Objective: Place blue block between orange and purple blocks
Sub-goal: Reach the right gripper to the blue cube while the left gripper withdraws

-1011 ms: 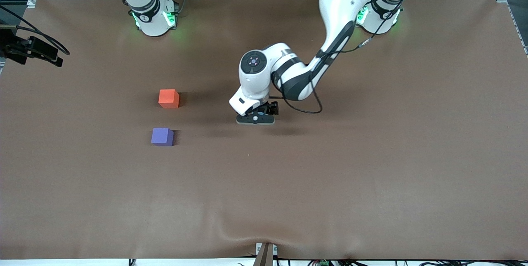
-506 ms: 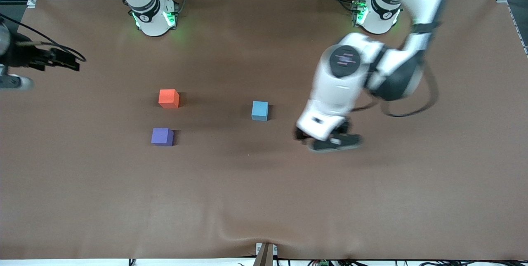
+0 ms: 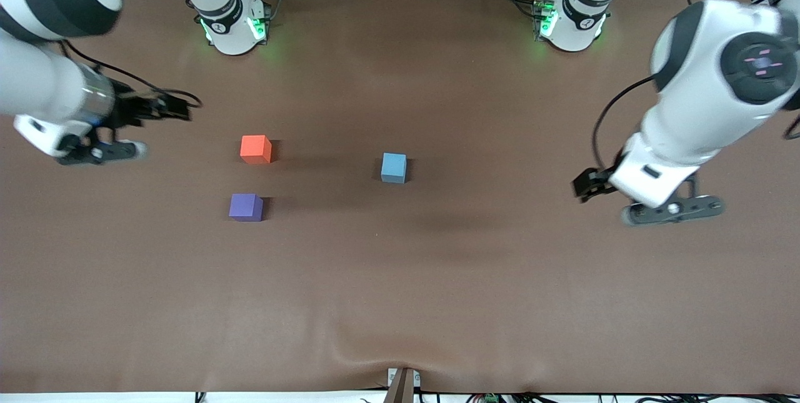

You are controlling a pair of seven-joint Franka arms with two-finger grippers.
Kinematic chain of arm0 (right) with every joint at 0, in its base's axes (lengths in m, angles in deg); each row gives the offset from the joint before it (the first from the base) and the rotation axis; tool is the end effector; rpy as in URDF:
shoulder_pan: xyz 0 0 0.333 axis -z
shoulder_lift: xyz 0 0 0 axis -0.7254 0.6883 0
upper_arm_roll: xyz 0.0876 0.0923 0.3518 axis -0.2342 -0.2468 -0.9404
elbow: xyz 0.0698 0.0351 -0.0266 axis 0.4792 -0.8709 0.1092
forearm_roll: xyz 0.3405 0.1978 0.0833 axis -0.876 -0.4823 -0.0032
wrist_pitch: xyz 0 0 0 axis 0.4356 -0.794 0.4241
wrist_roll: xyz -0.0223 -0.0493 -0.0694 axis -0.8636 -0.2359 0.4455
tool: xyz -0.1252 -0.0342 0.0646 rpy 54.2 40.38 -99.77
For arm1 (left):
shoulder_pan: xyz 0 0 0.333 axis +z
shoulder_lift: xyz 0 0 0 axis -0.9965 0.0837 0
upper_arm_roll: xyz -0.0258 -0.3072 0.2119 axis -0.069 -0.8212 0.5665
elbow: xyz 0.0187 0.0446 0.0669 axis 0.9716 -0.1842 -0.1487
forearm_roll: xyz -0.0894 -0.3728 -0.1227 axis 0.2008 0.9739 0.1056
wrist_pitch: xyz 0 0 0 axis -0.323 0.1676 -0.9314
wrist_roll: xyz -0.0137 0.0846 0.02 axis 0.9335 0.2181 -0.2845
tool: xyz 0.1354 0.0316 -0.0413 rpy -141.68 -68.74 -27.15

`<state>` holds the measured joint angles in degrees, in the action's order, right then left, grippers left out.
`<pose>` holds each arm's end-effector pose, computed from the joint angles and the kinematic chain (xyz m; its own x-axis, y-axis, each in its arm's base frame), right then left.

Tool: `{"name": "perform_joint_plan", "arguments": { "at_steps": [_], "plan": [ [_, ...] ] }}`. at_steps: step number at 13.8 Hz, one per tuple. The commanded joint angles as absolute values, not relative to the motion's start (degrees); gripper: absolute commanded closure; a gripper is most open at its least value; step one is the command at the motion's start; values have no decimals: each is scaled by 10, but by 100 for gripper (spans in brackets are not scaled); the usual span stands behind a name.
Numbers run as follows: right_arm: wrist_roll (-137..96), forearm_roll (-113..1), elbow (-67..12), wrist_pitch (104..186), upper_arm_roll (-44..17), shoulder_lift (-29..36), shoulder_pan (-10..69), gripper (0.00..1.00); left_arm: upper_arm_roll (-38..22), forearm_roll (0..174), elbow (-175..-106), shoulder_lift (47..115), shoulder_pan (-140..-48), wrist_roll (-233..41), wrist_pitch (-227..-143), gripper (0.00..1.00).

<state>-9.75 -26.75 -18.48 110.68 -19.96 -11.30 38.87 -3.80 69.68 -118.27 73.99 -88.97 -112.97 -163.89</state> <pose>0.5710 0.1101 0.5549 0.9504 0.0725 -0.3025 0.0406 -0.9930 -0.1106 0.6634 -0.1665 0.5649 0.9956 0.0872 0.0340 0.0892 -0.9942 -0.0599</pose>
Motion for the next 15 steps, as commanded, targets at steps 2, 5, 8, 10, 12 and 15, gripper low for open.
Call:
{"name": "perform_joint_plan", "arguments": {
  "at_steps": [2, 5, 8, 10, 12, 15],
  "plan": [
    [72, -295, -197, 1202, -196, -84, 306, 0, -45, 706, -1224, 696, -848, -1105, -1586, 0],
    [184, -295, -217, 1299, -196, -48, 225, 0, -1, 722, -1298, 625, -846, -1017, -1576, 0],
    [222, -294, -223, 1386, -196, 18, 143, 0, 52, 751, -1375, 550, -862, -967, -1577, 0],
    [239, -293, -225, 1457, -200, 55, 121, 0, 63, 771, -1371, 544, -873, -966, -1578, 0],
    [240, -288, -225, 1524, -200, 98, 85, 0, 75, 773, -1366, 535, -884, -966, -1577, 0],
    [244, -274, -224, 1585, -200, 145, 56, 0, 74, 774, -1363, 523, -886, -959, -1567, 0]
  ]
}}
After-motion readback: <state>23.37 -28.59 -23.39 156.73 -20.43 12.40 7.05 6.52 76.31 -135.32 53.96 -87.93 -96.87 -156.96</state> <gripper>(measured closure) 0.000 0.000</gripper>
